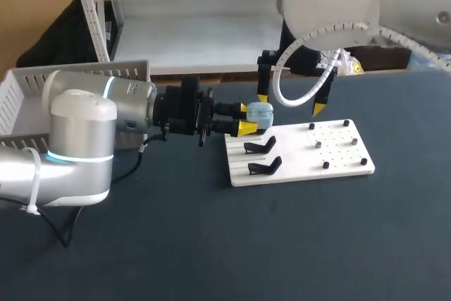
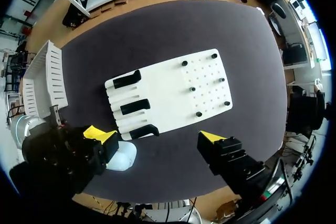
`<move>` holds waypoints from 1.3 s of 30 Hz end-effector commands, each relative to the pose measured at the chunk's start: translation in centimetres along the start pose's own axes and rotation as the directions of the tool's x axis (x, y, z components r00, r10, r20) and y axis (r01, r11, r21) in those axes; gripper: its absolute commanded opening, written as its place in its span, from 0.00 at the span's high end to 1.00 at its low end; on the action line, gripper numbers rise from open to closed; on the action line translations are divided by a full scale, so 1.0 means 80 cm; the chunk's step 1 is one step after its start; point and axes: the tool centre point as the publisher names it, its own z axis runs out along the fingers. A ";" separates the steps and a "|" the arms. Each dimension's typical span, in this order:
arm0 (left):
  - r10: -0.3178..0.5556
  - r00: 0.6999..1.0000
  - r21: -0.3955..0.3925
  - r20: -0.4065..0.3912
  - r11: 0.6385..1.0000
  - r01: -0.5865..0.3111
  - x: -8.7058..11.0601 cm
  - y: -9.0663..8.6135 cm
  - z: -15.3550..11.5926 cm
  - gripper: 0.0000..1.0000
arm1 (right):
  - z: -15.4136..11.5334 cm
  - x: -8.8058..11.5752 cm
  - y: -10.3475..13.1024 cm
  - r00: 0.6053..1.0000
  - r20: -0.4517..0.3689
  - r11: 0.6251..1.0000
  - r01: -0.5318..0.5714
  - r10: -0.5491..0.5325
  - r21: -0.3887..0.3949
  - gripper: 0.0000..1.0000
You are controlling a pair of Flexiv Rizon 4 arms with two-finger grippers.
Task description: Pick up each earbud case from the left stands, insert the matching earbuds, close the lid, and place the case in the box.
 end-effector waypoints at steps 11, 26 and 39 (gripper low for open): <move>0.002 1.000 -0.004 0.001 1.000 -0.002 0.001 -0.001 0.000 1.00 | -0.017 0.009 -0.005 0.999 0.037 0.999 0.016 -0.015 -0.029 0.00; 0.002 1.000 -0.004 0.001 1.000 -0.002 0.001 -0.001 0.000 1.00 | -0.050 -0.014 0.011 0.988 0.156 0.988 0.003 0.021 -0.155 0.00; 0.002 1.000 -0.004 0.001 1.000 -0.002 0.001 -0.001 0.000 1.00 | -0.007 -0.046 0.023 0.991 0.120 0.994 -0.040 0.053 -0.104 0.00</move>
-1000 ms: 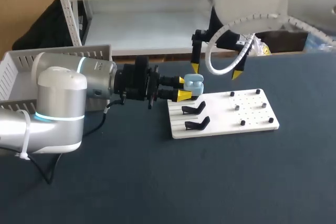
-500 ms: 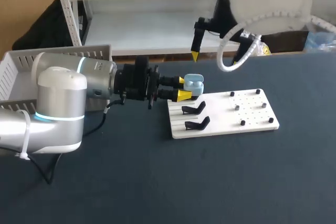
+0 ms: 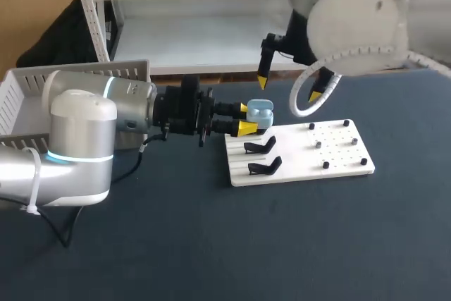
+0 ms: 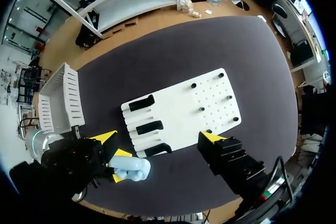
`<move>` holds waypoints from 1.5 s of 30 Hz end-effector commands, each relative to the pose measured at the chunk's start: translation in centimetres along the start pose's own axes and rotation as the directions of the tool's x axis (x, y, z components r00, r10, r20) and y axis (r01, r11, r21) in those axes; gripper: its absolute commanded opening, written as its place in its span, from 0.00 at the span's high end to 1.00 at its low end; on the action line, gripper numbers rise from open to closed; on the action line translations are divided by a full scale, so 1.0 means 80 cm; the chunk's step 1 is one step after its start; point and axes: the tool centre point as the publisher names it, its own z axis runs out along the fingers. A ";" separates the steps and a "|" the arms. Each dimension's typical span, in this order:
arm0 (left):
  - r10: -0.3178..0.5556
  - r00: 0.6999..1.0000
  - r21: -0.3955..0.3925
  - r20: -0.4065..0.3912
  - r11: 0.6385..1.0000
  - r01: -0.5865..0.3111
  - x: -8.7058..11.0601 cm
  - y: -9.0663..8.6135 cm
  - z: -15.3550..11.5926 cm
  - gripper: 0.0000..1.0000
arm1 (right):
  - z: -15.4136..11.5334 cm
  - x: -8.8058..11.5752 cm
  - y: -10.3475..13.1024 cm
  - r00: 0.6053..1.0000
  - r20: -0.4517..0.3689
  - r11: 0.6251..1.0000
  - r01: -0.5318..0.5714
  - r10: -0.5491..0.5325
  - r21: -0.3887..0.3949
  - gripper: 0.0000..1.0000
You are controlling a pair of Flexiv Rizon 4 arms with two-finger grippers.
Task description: Pick up each earbud case from the left stands, insert the matching earbuds, close the lid, and place the case in the box.
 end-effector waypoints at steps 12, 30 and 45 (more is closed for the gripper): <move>0.002 1.000 -0.004 0.001 1.000 -0.002 0.001 -0.001 0.000 1.00 | 0.013 0.012 -0.009 0.996 -0.084 0.998 0.024 -0.019 0.065 0.00; 0.002 1.000 -0.004 0.001 1.000 -0.002 0.001 -0.001 0.000 1.00 | -0.011 0.042 -0.017 0.992 -0.109 0.997 0.072 -0.069 0.026 0.00; 0.024 0.999 -0.076 -0.042 0.997 -0.027 -0.020 0.005 -0.040 1.00 | -0.107 0.041 -0.043 0.981 0.134 0.923 0.179 -0.140 -0.342 0.00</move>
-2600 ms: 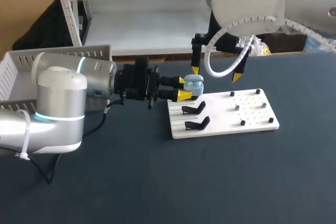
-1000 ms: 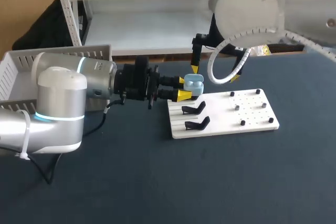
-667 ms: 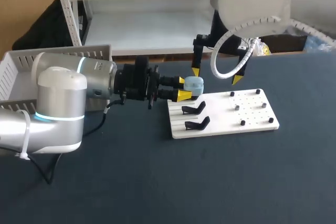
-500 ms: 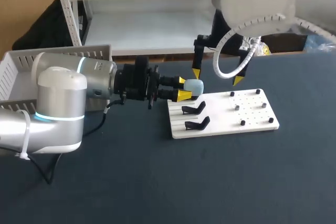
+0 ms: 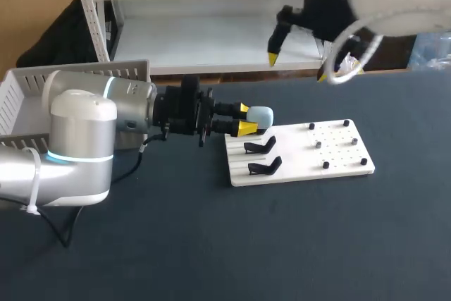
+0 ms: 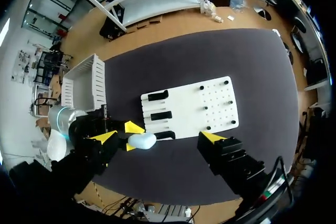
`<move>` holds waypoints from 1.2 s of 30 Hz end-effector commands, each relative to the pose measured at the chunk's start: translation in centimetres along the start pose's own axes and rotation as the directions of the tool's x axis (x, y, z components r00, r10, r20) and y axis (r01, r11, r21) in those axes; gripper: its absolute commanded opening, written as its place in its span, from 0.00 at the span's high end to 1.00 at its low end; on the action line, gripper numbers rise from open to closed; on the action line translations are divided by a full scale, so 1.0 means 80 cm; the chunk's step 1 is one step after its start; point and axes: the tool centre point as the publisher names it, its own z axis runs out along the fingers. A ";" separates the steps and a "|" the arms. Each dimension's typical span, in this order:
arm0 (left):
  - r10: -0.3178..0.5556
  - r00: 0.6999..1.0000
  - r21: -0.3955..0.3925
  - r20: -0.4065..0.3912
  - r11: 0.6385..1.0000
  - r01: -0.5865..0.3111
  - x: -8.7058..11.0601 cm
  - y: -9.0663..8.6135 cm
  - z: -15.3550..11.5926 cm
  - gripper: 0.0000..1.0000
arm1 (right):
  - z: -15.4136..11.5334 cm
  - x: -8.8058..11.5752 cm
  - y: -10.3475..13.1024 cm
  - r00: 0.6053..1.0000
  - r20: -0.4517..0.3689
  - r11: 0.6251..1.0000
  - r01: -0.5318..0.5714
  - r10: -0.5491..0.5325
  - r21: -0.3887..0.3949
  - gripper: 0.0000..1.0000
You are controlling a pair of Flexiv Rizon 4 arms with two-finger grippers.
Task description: Pick up each earbud case from the left stands, insert the matching earbuds, close the lid, and place the case in the box.
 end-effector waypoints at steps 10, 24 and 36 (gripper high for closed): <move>0.059 0.982 -0.264 -0.182 0.959 -0.107 -0.092 0.005 -0.155 1.00 | -0.017 0.034 -0.028 0.990 0.139 0.986 0.031 -0.008 -0.165 0.00; -0.194 0.965 -0.524 -0.175 0.848 0.076 -0.053 0.055 -0.300 1.00 | -0.017 0.034 -0.028 0.990 0.139 0.986 0.031 -0.008 -0.165 0.00; -0.357 0.924 -0.588 -0.141 0.781 0.212 0.024 0.110 -0.386 1.00 | -0.017 0.034 -0.028 0.990 0.139 0.986 0.031 -0.008 -0.165 0.00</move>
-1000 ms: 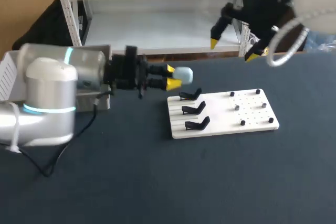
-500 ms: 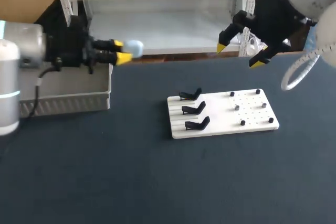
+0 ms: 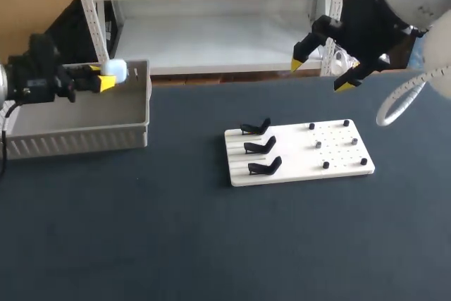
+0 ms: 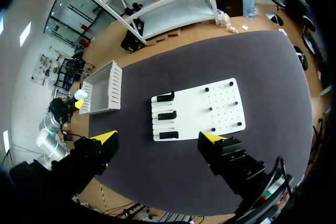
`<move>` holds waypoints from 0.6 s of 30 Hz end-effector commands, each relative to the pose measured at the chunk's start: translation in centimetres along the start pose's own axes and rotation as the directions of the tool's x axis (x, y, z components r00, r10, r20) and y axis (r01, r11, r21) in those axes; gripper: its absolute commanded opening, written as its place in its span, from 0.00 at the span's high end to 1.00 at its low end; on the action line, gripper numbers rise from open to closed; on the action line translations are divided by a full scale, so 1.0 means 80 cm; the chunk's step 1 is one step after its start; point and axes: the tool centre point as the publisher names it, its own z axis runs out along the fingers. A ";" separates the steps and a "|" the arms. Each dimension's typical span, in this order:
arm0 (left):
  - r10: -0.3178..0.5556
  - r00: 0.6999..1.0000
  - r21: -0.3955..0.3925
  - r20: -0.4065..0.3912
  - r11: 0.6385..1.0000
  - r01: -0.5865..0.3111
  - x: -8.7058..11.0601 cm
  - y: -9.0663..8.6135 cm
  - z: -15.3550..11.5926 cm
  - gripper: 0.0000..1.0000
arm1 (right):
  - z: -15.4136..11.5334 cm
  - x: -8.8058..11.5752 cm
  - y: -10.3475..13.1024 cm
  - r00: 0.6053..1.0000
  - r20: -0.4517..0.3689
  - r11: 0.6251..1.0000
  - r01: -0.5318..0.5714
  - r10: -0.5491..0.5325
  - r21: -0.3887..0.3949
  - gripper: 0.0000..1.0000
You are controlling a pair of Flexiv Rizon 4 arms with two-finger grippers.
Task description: Pick up each earbud case from the left stands, insert the matching earbuds, close the lid, and place the case in the box.
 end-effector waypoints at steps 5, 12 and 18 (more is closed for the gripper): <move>-0.003 1.000 0.065 -0.028 0.998 0.004 0.008 0.061 0.008 1.00 | -0.001 0.003 0.000 1.000 0.008 1.000 -0.002 0.002 0.001 0.00; 0.001 0.998 0.105 -0.055 0.994 0.005 0.013 0.094 0.014 1.00 | -0.001 0.003 0.000 1.000 0.008 1.000 -0.002 0.002 0.001 0.00; 0.017 0.994 0.126 -0.108 0.992 -0.004 0.025 0.091 0.020 0.96 | -0.001 0.003 0.000 1.000 0.008 1.000 -0.002 0.002 0.001 0.00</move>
